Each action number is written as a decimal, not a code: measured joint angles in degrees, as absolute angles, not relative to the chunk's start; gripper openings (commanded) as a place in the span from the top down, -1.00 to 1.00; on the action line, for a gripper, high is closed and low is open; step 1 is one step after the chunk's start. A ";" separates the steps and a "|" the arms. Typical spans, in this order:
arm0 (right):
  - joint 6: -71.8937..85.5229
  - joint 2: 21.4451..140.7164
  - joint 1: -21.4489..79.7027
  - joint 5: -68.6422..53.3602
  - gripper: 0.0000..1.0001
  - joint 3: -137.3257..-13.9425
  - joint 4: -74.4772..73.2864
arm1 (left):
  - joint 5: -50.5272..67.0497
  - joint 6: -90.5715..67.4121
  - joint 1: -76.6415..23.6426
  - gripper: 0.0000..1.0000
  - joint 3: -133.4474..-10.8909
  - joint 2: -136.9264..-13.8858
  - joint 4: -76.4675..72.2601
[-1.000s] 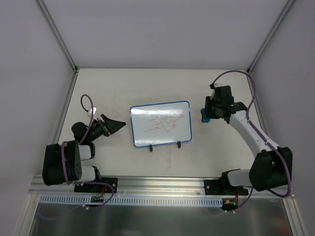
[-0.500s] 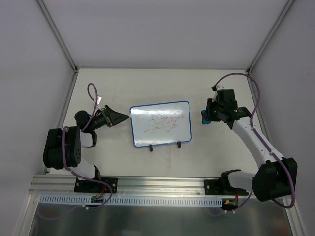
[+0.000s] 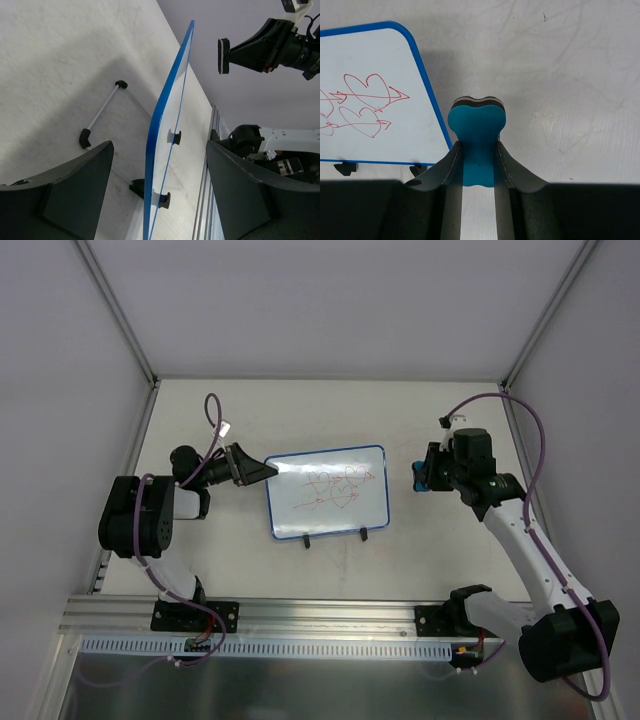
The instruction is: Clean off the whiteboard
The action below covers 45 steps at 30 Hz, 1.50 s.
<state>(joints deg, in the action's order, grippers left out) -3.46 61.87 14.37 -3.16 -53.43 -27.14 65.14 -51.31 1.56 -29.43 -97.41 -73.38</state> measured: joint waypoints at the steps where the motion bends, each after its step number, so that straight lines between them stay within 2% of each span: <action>1: -3.46 61.08 14.37 -3.42 0.64 -52.93 -26.85 | 65.58 -51.18 1.04 -0.45 -29.76 -98.00 -73.38; 5: -3.46 59.81 14.39 -3.81 0.64 -51.75 -26.46 | 66.17 -50.46 0.16 -0.18 -30.04 -99.48 -73.38; 10: -3.49 59.72 14.50 -4.75 0.64 -51.03 -25.71 | 67.29 -50.11 -1.61 -0.03 -30.85 -101.27 -73.41; 15: -3.49 59.70 14.61 -5.56 0.64 -50.46 -25.43 | 68.86 -50.17 -2.28 0.21 -32.67 -102.69 -73.45; 17: -3.49 59.70 14.63 -5.74 0.64 -50.41 -25.39 | 69.08 -50.17 -2.28 0.24 -33.19 -102.85 -73.43; 20: -3.49 59.70 14.74 -6.09 0.64 -50.41 -25.30 | 69.45 -50.13 -2.28 0.52 -33.47 -102.85 -73.41; 21: -3.49 59.70 14.76 -6.28 0.64 -50.41 -25.30 | 69.71 -50.09 -2.28 0.56 -33.56 -102.85 -73.41; 28: -3.49 59.70 15.46 -6.57 0.65 -50.41 -25.10 | 70.50 -50.13 -2.28 0.57 -34.13 -102.98 -73.43; 32: -3.49 59.72 16.64 -6.55 0.67 -50.41 -24.93 | 70.57 -50.13 -2.28 0.67 -34.15 -103.00 -73.43; 33: -3.49 59.72 16.97 -6.57 0.68 -50.41 -24.73 | 70.59 -50.13 -2.28 0.77 -34.15 -103.00 -73.43; 37: -3.49 60.05 18.92 -6.37 0.69 -50.46 -24.49 | 71.90 -50.22 -2.28 0.98 -34.44 -103.00 -73.84; 45: -3.49 62.85 25.39 -4.40 0.73 -52.18 -23.83 | 73.23 -50.41 -2.31 1.00 -35.44 -103.15 -74.59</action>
